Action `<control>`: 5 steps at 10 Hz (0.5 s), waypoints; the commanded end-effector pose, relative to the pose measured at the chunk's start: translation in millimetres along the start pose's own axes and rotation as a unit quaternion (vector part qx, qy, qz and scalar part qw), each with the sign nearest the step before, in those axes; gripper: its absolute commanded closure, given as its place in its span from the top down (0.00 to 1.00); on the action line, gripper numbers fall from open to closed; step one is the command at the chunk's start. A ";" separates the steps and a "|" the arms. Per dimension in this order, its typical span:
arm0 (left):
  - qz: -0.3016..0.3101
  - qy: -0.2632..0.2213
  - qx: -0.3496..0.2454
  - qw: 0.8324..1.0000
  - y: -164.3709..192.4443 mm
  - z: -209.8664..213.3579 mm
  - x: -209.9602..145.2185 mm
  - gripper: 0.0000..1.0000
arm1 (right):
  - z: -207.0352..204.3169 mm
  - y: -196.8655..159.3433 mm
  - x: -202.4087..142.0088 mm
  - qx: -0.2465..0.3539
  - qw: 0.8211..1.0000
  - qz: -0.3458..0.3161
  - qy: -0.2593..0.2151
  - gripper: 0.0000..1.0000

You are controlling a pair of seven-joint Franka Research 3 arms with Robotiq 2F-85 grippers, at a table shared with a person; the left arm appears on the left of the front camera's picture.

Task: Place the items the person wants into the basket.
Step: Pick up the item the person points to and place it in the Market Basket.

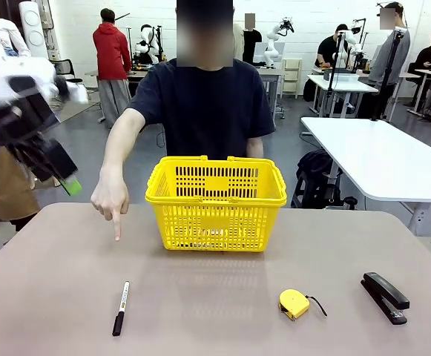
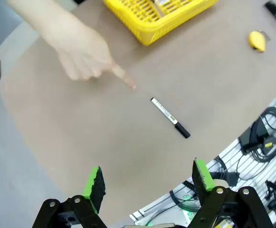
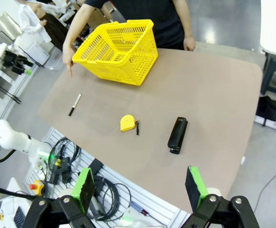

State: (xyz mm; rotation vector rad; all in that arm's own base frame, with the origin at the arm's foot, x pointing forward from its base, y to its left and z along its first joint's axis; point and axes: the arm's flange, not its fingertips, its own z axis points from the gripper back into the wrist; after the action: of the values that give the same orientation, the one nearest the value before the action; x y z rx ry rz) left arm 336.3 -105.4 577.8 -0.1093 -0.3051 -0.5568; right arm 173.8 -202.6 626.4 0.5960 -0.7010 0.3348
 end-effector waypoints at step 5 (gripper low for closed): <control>0.137 0.029 0.055 0.989 -25.6 -87.6 13.9 0.95 | -1.4 -0.9 -0.6 0.011 1.000 0.006 -0.004 1.00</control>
State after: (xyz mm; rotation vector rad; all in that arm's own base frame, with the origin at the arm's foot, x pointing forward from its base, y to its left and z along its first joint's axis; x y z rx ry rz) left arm 349.7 -148.2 503.7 -0.0295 -0.2509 -0.3053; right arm 173.7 -202.6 626.4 0.5959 -0.7012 0.3346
